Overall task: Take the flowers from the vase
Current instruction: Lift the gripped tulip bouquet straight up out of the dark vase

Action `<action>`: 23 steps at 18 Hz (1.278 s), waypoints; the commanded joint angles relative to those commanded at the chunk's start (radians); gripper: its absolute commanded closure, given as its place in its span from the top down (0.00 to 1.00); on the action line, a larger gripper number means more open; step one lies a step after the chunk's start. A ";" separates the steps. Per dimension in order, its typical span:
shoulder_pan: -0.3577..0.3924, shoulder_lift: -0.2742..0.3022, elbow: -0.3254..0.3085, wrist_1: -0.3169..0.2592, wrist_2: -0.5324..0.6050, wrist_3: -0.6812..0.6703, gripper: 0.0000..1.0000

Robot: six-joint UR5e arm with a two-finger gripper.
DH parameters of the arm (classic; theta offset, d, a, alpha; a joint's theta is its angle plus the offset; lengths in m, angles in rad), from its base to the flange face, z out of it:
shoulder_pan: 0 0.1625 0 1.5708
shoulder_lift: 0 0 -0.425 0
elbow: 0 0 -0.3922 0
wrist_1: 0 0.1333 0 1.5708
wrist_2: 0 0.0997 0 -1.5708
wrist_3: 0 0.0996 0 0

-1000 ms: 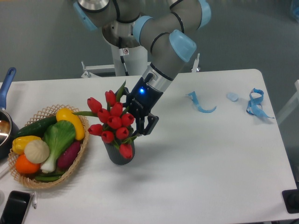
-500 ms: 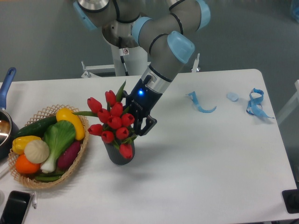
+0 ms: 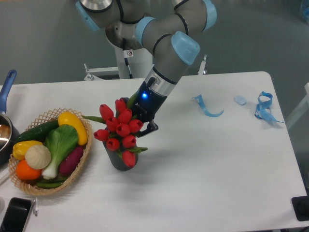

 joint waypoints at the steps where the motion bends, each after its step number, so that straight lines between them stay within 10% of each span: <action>1: 0.000 0.005 0.000 0.000 -0.003 -0.003 0.36; 23: 0.054 0.129 0.014 -0.005 -0.089 -0.192 0.36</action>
